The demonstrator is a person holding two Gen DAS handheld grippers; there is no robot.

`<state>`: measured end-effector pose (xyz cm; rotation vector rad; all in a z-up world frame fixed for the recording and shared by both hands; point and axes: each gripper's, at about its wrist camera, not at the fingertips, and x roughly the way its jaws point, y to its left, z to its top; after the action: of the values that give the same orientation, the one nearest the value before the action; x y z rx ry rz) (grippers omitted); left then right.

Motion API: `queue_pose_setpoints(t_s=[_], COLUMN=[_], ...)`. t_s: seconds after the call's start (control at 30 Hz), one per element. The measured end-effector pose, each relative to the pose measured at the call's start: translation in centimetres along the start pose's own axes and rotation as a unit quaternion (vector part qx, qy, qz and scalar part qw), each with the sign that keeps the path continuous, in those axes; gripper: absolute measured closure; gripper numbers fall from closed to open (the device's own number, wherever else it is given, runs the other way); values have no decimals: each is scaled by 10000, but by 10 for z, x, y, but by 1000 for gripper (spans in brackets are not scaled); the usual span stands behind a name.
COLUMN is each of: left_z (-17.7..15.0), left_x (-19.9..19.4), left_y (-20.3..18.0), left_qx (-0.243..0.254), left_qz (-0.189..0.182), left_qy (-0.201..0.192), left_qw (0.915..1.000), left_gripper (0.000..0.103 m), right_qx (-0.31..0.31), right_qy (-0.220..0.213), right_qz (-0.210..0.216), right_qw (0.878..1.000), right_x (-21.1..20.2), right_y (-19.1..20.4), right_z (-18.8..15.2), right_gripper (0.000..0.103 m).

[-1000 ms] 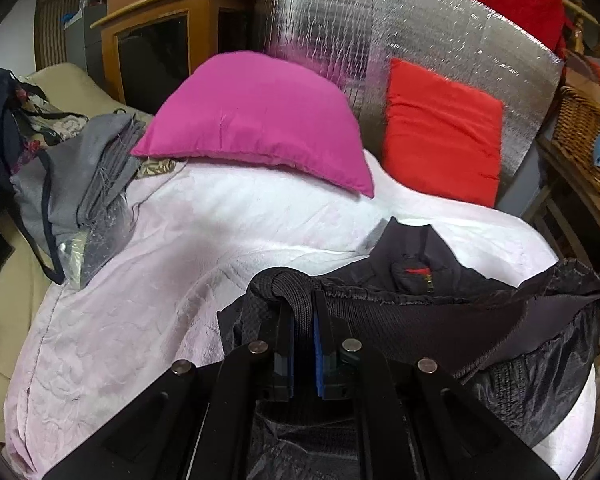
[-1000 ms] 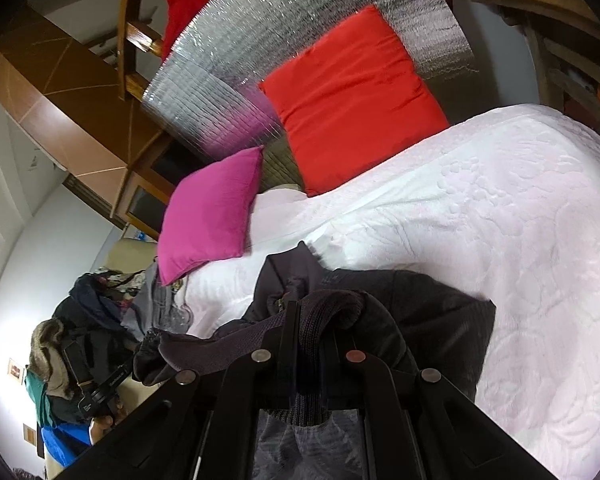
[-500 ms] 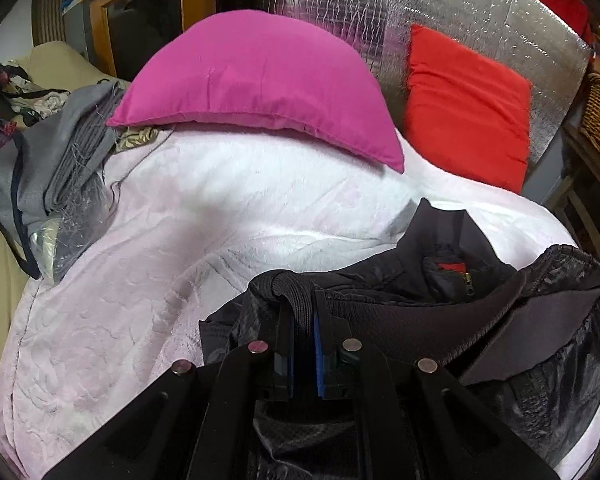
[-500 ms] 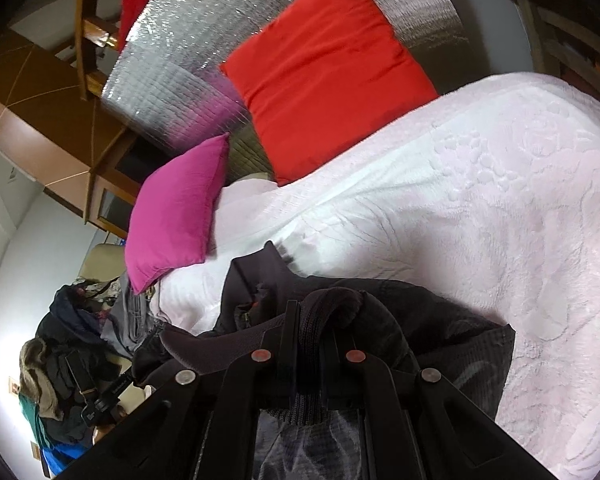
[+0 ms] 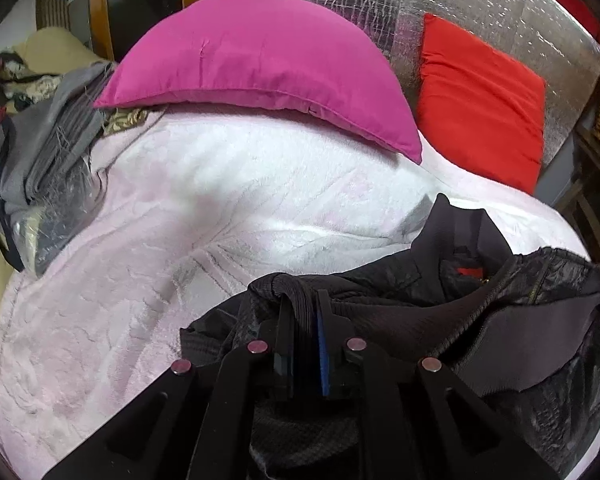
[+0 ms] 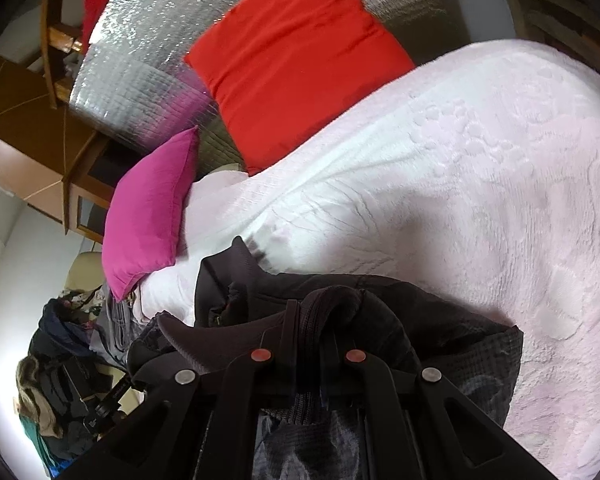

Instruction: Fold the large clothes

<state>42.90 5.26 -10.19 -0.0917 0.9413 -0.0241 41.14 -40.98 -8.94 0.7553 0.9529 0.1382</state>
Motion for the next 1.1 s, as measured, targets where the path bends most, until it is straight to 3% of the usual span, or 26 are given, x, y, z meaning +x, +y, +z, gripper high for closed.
queue_pose_setpoints(t_s=[0.17,0.23,0.33,0.43,0.47,0.5,0.53,0.67,0.8,0.97,1.1], left_z=[1,3,8,13,15,16,16,6,-23,-107,-162], left_x=[5,5,-9,-30,-36,-43,-50,-84,-119,-141,-129], left_y=[4,7,15,24,27,30,33,43,58,90,114], left_qx=[-262,-429,-699,-890,-946,-990,-1009,-914,-772,-870,-1595], left_qz=[-134,-248,50,27,6,-29,-60,-148,-335,-559,-660], left_qy=[93,129,-127,-571,-611,-661,-728,-948,-1104,-920,-483], left_qw=[9995,9987,9975,9944,9936,9929,9922,9912,9903,9904,9838], left_gripper=[90,83,16,14,14,14,14,14,14,14,14], right_qx=[255,477,483,481,493,520,565,328,-13,-245,355], right_qy=[29,1,-16,-154,-270,-348,-493,-697,-858,-897,-791], right_qz=[0,77,57,131,131,132,137,235,377,24,11], right_qw=[9997,9988,9988,9986,9983,9980,9971,9967,9956,9957,9962], right_x=[6,8,9,0,-6,-11,-19,-49,-93,-134,-144], right_y=[-7,-12,-10,-6,-4,-4,-2,12,18,-17,-59], right_z=[-1,-1,-2,-2,0,1,2,3,-25,-110,-177], right_gripper=[94,94,91,74,58,30,24,23,23,23,23])
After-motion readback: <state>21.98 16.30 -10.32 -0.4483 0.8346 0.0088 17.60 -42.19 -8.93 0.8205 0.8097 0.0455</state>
